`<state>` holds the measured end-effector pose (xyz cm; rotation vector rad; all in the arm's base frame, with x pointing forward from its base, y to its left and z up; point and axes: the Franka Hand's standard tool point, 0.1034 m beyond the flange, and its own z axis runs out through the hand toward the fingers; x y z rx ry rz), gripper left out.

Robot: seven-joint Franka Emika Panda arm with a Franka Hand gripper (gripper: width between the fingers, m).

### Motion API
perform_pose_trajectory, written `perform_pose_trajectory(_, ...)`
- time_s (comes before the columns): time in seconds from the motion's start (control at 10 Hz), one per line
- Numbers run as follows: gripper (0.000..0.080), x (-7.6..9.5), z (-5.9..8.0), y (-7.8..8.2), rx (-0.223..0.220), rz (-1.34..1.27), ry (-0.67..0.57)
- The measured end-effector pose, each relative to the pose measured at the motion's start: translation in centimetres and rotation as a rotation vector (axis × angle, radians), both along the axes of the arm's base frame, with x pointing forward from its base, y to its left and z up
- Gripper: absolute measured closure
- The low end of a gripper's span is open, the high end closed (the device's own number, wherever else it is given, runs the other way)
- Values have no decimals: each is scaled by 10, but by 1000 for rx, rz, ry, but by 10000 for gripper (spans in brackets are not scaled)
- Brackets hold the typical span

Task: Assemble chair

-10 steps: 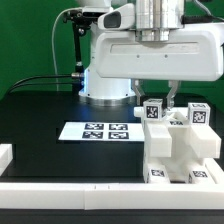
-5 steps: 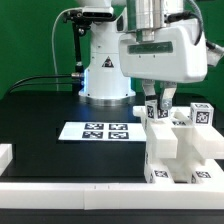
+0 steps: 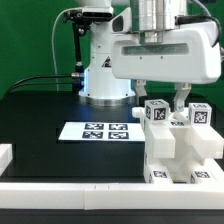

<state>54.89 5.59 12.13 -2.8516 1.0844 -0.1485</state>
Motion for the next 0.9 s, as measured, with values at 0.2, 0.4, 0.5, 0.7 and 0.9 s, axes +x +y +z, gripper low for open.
perform_pose_trajectory(0.2, 158, -1, -1, -2, -30, 231, -9)
perform_pose_trajectory(0.4, 150, -1, -1, -3, -48, 375, -15)
perform_pose_trajectory(0.5, 150, -1, -1, -3, -47, 386, -16)
perform_pose_trajectory(0.7, 231, -1, -1, -3, -43, 347, -14)
perform_pose_trajectory(0.9, 519, -1, -2, -2, -25, 208, -7)
